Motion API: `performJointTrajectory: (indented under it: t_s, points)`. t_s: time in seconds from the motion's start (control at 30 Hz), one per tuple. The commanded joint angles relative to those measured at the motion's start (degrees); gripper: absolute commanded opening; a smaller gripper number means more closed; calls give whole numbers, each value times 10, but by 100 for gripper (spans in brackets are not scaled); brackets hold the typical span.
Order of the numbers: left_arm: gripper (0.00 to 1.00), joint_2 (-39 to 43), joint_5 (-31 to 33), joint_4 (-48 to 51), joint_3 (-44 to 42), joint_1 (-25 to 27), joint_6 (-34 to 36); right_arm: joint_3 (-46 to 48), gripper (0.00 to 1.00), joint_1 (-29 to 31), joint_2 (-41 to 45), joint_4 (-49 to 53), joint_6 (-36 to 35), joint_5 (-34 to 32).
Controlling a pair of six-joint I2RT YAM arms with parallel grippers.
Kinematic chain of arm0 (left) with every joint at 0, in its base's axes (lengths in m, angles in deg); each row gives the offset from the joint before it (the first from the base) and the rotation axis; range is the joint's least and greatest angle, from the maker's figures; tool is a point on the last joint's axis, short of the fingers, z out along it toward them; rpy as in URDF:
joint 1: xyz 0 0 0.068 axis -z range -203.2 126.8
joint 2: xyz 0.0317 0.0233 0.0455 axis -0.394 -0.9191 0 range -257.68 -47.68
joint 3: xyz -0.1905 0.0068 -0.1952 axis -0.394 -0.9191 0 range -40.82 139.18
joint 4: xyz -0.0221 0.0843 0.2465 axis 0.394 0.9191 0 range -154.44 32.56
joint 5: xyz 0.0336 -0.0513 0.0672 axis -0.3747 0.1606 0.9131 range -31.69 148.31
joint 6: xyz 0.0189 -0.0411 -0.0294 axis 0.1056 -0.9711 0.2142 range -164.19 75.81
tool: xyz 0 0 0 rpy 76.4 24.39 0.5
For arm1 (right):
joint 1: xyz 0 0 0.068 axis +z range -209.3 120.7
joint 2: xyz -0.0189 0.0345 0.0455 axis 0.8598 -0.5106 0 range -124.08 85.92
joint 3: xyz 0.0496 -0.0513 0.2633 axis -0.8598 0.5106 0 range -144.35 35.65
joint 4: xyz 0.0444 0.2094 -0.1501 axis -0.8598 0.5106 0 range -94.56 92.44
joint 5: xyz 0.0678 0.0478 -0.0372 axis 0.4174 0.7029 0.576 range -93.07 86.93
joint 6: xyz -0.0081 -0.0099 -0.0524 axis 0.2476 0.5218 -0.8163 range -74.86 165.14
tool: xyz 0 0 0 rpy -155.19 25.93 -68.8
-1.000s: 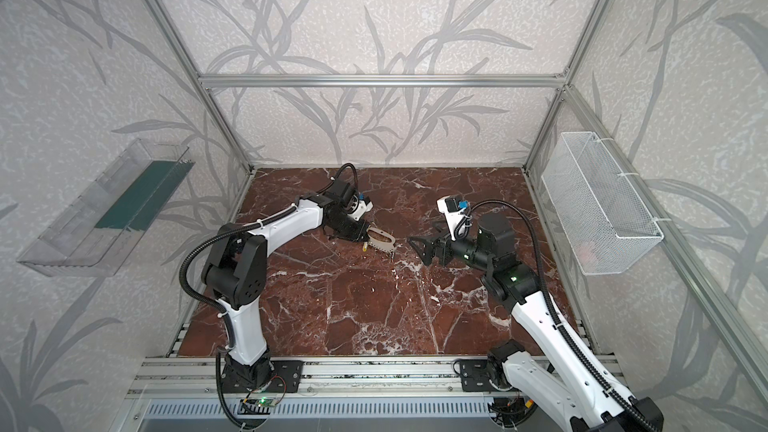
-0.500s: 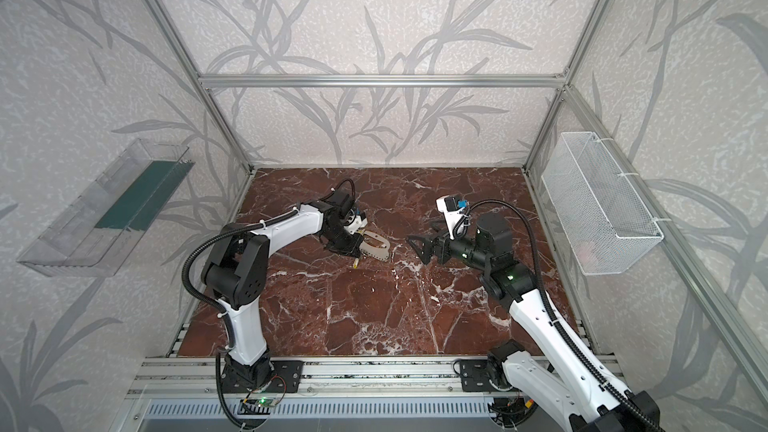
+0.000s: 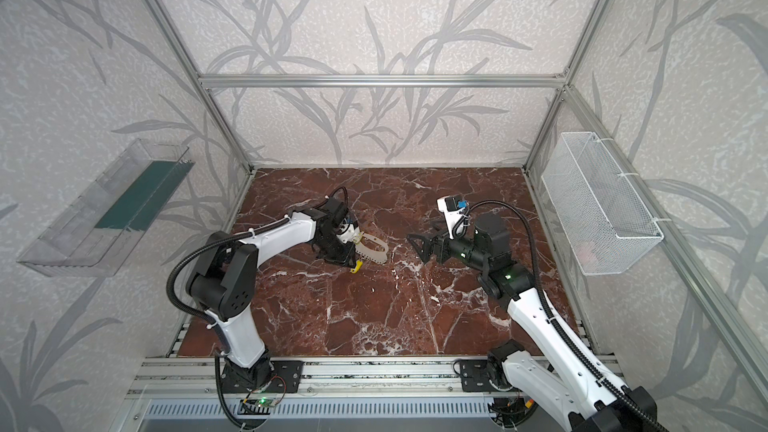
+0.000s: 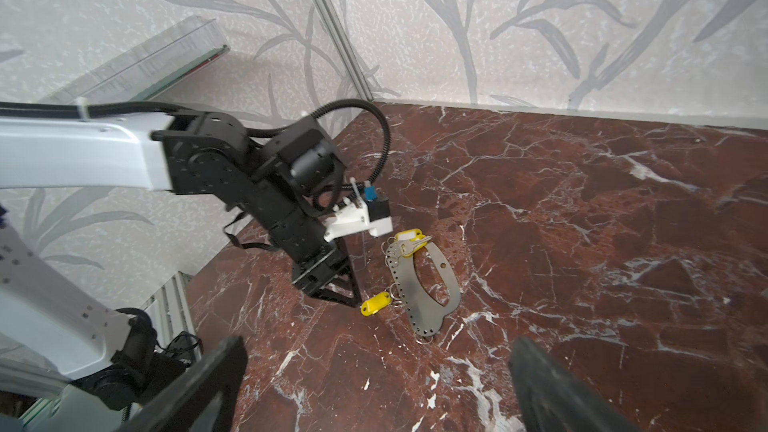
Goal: Put the keys on the keyring
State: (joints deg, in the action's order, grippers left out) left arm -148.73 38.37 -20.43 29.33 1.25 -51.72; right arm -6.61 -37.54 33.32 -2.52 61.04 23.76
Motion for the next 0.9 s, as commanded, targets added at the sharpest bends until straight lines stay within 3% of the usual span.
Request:
performJointTrajectory:
  t_s: [0.0,0.1,0.23,0.3,0.4,0.5,0.7,0.87]
  points:
    - [42,78,63,-14,-17,-14,-26,11,99,0,9,-8,-21,-84]
    - [44,161,151,-52,-44,-33,-72,24,99,-1,15,-3,-35,-169]
    - [62,277,310,-126,-104,-49,-100,49,99,-1,17,-12,-51,-288]
    - [77,344,401,-210,-166,-51,-96,66,99,-2,11,-26,-51,-354]
    - [97,431,524,-362,-283,-54,-75,85,99,-10,-13,-57,-109,-420]
    - [98,476,584,-518,-387,-65,-13,101,99,-26,-43,-84,-111,-457]
    - [99,455,570,-465,-385,-88,-21,102,99,-41,-87,-101,-87,-439]
    - [97,454,453,-436,-380,-87,-27,98,99,-41,-88,-100,-83,-396]
